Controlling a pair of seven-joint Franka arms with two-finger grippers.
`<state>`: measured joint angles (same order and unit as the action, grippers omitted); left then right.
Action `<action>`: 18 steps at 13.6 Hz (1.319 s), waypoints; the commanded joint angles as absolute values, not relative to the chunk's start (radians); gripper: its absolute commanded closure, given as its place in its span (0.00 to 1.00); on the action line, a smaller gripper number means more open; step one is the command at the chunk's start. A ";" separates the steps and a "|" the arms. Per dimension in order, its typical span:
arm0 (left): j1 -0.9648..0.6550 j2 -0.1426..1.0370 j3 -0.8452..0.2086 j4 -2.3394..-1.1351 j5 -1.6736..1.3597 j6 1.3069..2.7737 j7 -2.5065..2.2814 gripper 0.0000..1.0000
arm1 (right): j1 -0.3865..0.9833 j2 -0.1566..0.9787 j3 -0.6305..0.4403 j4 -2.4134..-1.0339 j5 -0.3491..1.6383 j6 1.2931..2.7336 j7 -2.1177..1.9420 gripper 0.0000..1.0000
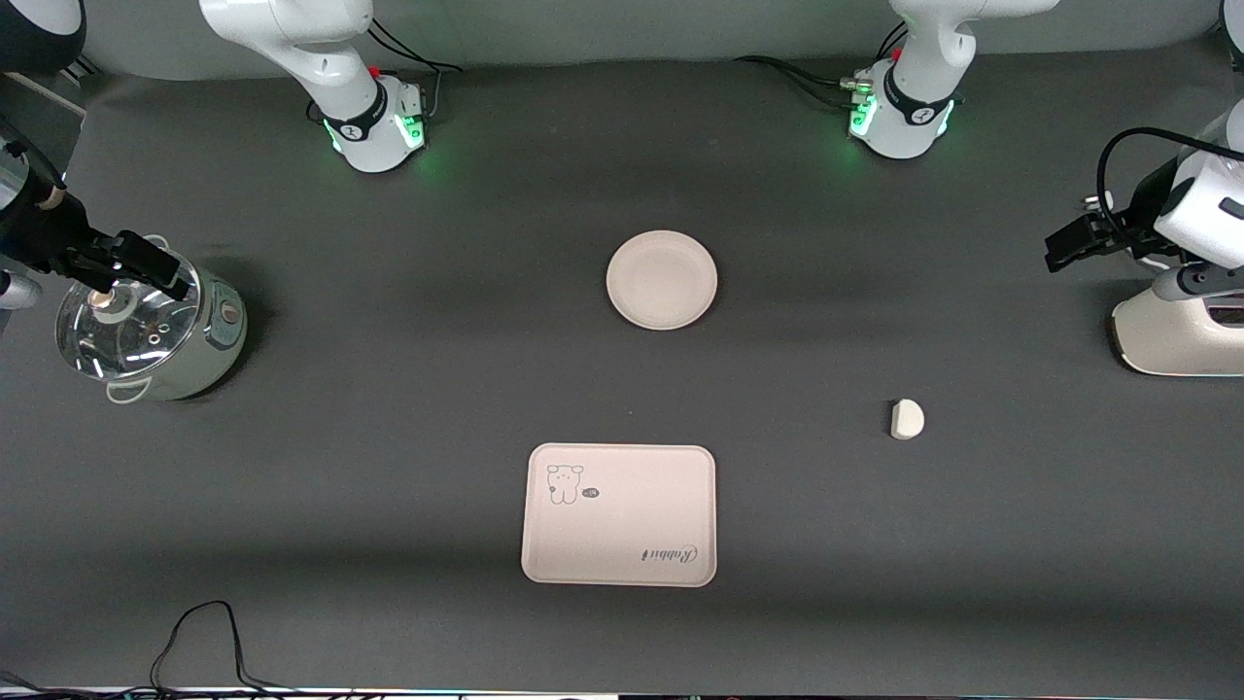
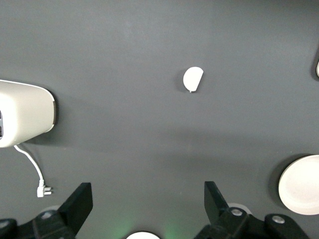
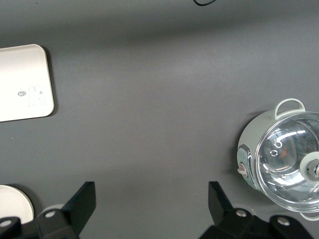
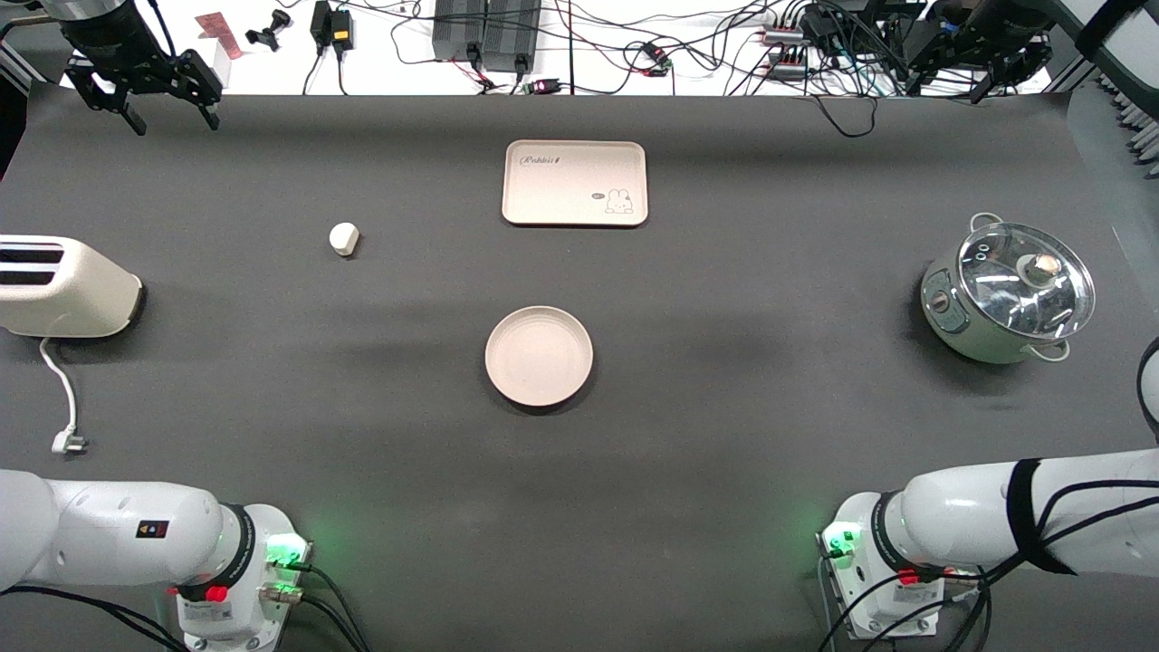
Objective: Place bun in plate and plate on tray
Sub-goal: 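Move the left gripper over the white bun while the right gripper lifts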
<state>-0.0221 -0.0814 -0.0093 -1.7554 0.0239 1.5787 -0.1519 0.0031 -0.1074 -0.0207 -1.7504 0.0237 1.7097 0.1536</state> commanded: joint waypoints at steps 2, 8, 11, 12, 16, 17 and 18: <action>-0.011 0.042 -0.008 -1.639 0.011 1.493 -0.020 0.00 | -0.002 -0.129 -0.017 -1.772 0.021 1.723 0.181 0.00; -0.029 0.293 -0.014 -1.534 0.008 1.616 -0.026 0.00 | 0.009 -0.150 -0.015 -1.833 0.026 1.704 0.181 0.00; -0.034 0.348 -0.017 -1.546 0.008 1.699 -0.025 0.00 | 0.011 -0.164 -0.006 -1.871 0.026 1.706 0.183 0.00; -0.038 0.374 -0.017 -1.560 0.008 1.742 -0.026 0.00 | 0.011 -0.164 0.000 -1.882 0.028 1.709 0.181 0.00; -0.061 0.399 -0.018 -1.760 0.009 2.015 -0.018 0.00 | 0.011 -0.164 0.012 -1.925 0.028 1.720 0.183 0.00; -0.067 0.408 -0.018 -1.802 0.009 2.078 -0.017 0.00 | 0.012 -0.163 0.014 -1.928 0.028 1.720 0.183 0.00; -0.069 0.428 -0.018 -1.824 0.009 2.121 -0.014 0.00 | 0.015 -0.161 0.026 -1.933 0.041 1.720 0.183 0.00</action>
<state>-0.0513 0.4361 -0.0289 -1.7423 0.0165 2.0348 -0.0353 0.0075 -0.1326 0.0115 -1.8984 0.0269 1.7067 0.1597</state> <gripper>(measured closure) 0.000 0.000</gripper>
